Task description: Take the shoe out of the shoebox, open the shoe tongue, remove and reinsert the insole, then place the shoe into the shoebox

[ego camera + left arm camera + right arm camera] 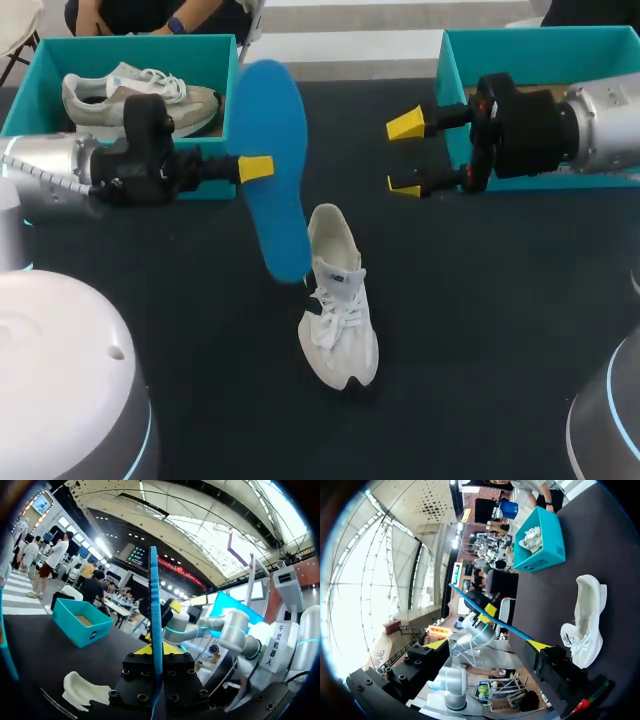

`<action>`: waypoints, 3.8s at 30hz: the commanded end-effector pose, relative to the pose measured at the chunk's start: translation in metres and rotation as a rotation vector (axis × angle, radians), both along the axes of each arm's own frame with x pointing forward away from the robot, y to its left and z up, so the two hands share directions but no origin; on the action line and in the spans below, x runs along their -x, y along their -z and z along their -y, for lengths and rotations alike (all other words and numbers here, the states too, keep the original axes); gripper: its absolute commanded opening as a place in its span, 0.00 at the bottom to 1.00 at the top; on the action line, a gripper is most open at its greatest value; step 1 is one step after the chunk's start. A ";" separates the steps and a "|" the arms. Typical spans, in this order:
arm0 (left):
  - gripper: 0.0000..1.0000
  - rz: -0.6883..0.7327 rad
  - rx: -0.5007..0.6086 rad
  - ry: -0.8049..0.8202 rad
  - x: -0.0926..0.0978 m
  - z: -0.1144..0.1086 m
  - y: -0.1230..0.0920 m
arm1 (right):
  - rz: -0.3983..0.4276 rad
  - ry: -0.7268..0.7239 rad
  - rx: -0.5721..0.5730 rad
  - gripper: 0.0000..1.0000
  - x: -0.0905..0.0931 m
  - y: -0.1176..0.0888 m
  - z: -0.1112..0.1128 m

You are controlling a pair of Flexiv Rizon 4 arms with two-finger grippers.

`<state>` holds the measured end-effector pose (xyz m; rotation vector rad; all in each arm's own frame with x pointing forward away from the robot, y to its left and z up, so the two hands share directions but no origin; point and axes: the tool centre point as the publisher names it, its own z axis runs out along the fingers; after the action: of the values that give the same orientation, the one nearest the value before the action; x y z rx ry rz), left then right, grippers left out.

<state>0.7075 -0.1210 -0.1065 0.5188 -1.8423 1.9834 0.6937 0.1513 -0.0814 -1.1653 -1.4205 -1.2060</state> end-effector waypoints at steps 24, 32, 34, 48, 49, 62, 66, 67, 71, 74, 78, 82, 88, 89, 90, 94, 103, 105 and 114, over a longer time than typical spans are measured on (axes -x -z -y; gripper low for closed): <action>0.00 -1.342 0.043 0.106 -0.004 0.011 0.027 | -0.001 0.001 0.003 1.00 0.000 0.000 -0.001; 0.00 -1.318 0.059 0.105 -0.004 0.012 0.030 | -0.001 0.001 0.003 1.00 0.000 0.000 -0.001; 0.00 -1.315 0.061 0.113 -0.003 0.012 0.030 | 0.015 0.007 0.039 1.00 0.001 0.002 -0.003; 0.00 -1.165 0.051 0.091 -0.005 0.012 0.020 | 0.009 0.092 0.379 1.00 0.010 -0.020 -0.022; 0.00 -1.171 0.052 0.095 -0.005 0.012 0.021 | 0.008 0.087 0.411 1.00 0.010 -0.025 -0.024; 0.00 -1.146 0.054 0.081 -0.009 0.016 0.022 | 0.040 0.046 0.789 1.00 0.006 -0.070 -0.061; 0.00 -1.146 0.054 0.077 -0.011 0.016 0.023 | 0.067 0.033 0.829 1.00 0.006 -0.075 -0.068; 0.00 -1.149 0.054 0.075 -0.011 0.016 0.024 | 0.067 0.033 0.829 1.00 0.006 -0.075 -0.068; 0.00 -1.162 0.059 0.068 -0.012 0.015 0.026 | 0.067 0.033 0.829 1.00 0.006 -0.075 -0.068; 0.00 -1.167 0.057 0.065 -0.010 0.014 0.028 | 0.067 0.033 0.829 1.00 0.006 -0.075 -0.068; 0.00 -1.172 0.046 0.070 -0.009 0.013 0.028 | 0.067 0.033 0.829 1.00 0.006 -0.075 -0.068; 0.00 -1.163 0.035 0.075 -0.010 0.011 0.027 | 0.067 0.033 0.829 1.00 0.006 -0.075 -0.068; 0.00 -1.157 0.038 0.074 -0.010 0.011 0.025 | 0.119 0.050 0.977 1.00 0.006 -0.068 -0.071; 0.00 -1.158 0.038 0.073 -0.010 0.011 0.025 | 0.126 0.050 1.011 1.00 0.006 -0.067 -0.072; 0.00 -1.158 0.039 0.072 -0.010 0.011 0.025 | 0.143 0.052 1.019 1.00 0.005 -0.066 -0.074; 0.00 -1.164 0.037 0.070 -0.009 0.011 0.026 | 0.164 0.030 1.108 1.00 0.001 -0.062 -0.081; 0.00 -1.169 0.039 0.062 -0.008 0.010 0.029 | 0.229 0.012 1.291 1.00 -0.003 -0.059 -0.101; 0.00 -1.171 0.038 0.060 -0.007 0.010 0.029 | 0.242 0.021 1.313 1.00 -0.003 -0.057 -0.103; 0.00 -1.171 0.040 0.057 -0.006 0.010 0.029 | 0.251 0.069 1.323 1.00 -0.002 -0.052 -0.103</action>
<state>0.7163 -0.1310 -0.1359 1.2355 -1.0254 1.1695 0.6983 0.2514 -0.0311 -1.8896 -2.4618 -0.3617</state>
